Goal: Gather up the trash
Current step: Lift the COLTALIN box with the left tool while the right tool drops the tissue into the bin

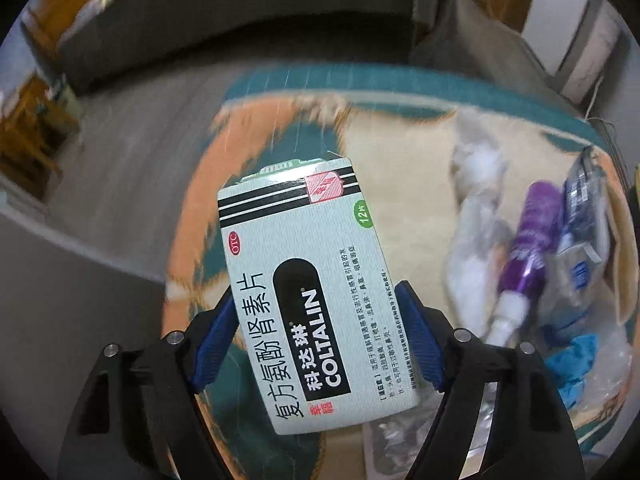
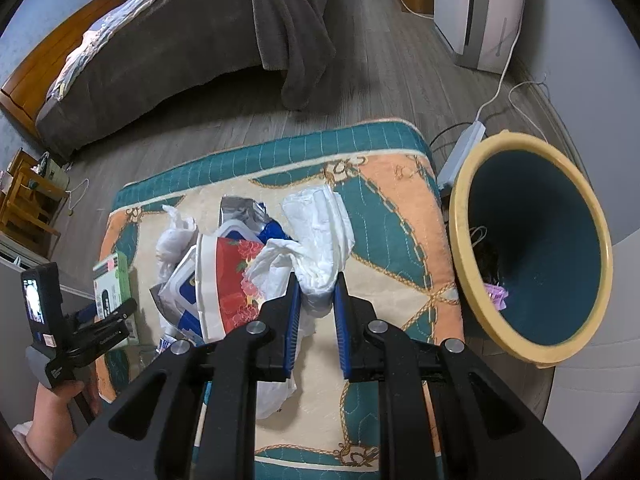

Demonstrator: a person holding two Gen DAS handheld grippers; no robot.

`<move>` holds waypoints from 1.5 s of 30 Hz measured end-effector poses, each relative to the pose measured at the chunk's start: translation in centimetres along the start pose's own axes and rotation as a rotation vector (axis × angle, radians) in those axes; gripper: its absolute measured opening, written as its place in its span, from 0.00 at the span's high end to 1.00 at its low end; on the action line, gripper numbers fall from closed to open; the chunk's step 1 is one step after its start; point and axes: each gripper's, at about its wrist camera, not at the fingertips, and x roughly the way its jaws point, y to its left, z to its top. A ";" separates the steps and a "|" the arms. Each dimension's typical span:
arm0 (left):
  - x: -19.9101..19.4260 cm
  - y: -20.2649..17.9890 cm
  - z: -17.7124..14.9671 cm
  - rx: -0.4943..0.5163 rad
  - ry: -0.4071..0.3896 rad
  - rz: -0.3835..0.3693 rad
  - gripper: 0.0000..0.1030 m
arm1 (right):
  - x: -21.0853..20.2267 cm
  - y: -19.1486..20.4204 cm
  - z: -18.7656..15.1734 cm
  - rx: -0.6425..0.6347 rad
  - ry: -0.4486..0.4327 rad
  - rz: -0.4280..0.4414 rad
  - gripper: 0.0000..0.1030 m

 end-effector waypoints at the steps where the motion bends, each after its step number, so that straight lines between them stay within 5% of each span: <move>1: -0.6 -0.3 0.3 0.009 -0.026 -0.004 0.25 | -0.2 0.0 0.2 -0.004 -0.008 -0.004 0.85; 11: -8.2 -5.1 2.5 0.128 -0.222 -0.087 0.25 | -2.7 -1.8 1.5 0.027 -0.070 0.005 0.85; 22: -13.6 -13.0 3.2 0.271 -0.300 -0.206 0.25 | -7.0 -6.3 3.2 0.041 -0.158 -0.025 0.85; 28: -15.4 -18.9 3.4 0.380 -0.310 -0.259 0.25 | -10.2 -9.6 4.2 -0.047 -0.231 -0.146 0.85; 33: -16.3 -24.0 2.7 0.484 -0.329 -0.296 0.25 | -9.1 -14.8 4.2 0.008 -0.189 -0.217 0.85; 45: -15.3 -33.9 0.1 0.682 -0.287 -0.412 0.25 | -2.7 -25.8 1.2 0.250 0.008 -0.196 0.85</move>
